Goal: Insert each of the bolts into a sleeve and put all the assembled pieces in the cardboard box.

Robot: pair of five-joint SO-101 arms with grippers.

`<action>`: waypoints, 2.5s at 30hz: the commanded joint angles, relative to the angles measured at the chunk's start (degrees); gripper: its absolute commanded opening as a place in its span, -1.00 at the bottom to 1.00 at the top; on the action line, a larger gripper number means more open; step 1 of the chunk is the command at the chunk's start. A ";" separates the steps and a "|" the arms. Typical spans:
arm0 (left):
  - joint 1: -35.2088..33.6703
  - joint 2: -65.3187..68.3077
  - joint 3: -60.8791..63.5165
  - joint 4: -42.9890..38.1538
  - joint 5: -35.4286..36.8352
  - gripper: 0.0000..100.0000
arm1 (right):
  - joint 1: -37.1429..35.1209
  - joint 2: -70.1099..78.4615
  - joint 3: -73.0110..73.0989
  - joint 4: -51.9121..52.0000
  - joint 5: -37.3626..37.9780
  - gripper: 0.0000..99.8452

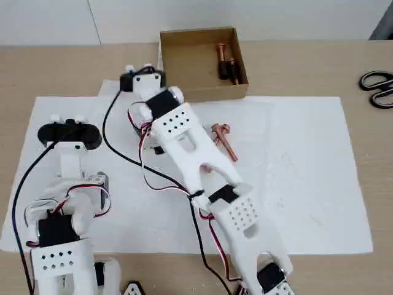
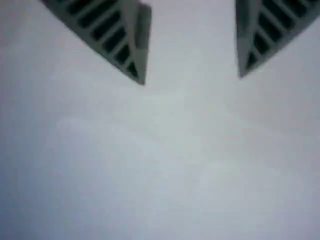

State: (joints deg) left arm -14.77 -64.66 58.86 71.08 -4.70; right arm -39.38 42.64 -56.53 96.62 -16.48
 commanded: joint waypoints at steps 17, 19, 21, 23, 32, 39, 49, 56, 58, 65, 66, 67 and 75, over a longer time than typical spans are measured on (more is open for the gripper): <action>2.90 1.76 -7.69 0.09 2.11 -0.77 | 16.13 -28.35 -0.09 1.89 2.73 -0.85; 5.01 5.98 -10.95 0.88 2.11 -0.77 | 17.80 -30.46 0.00 1.89 4.57 -0.85; 7.12 12.40 -14.90 1.23 2.11 -0.77 | 19.74 -32.22 0.62 2.07 9.32 -0.85; 9.14 19.60 -19.47 2.02 2.11 -0.77 | 22.29 -33.89 2.73 2.24 15.65 -0.85; 21.27 45.36 -39.25 5.71 1.14 -0.77 | 34.77 -46.02 20.40 2.15 24.18 -0.84; 32.88 59.16 -54.20 5.98 -3.69 -0.77 | 44.44 -52.62 30.59 1.71 27.96 -0.84; 40.35 82.55 -72.66 -0.70 24.35 -0.78 | 51.12 -57.01 36.75 1.71 29.10 -0.84; 46.33 86.33 -73.63 -1.14 30.42 -0.78 | 51.12 -59.21 39.47 1.54 29.10 -0.84; 46.95 86.77 -73.71 -1.14 35.96 -0.77 | 51.12 -59.82 40.62 1.10 29.10 -0.84; 45.19 90.11 -73.71 -6.33 43.16 -0.77 | 51.12 -62.99 45.45 -1.01 29.10 -0.84; 44.92 90.46 -73.71 -6.86 43.69 -0.77 | 51.12 -63.52 45.80 -1.01 29.10 -0.84; 44.75 90.81 -73.71 -7.30 44.04 -0.78 | 51.12 -64.13 46.15 -1.10 29.10 -0.84; 44.66 92.40 -73.71 -9.23 44.40 -0.78 | 50.77 -68.18 48.44 -1.19 29.10 -0.84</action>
State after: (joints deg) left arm 30.15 27.65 -12.18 62.99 39.34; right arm 11.16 -22.86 -7.91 96.53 12.09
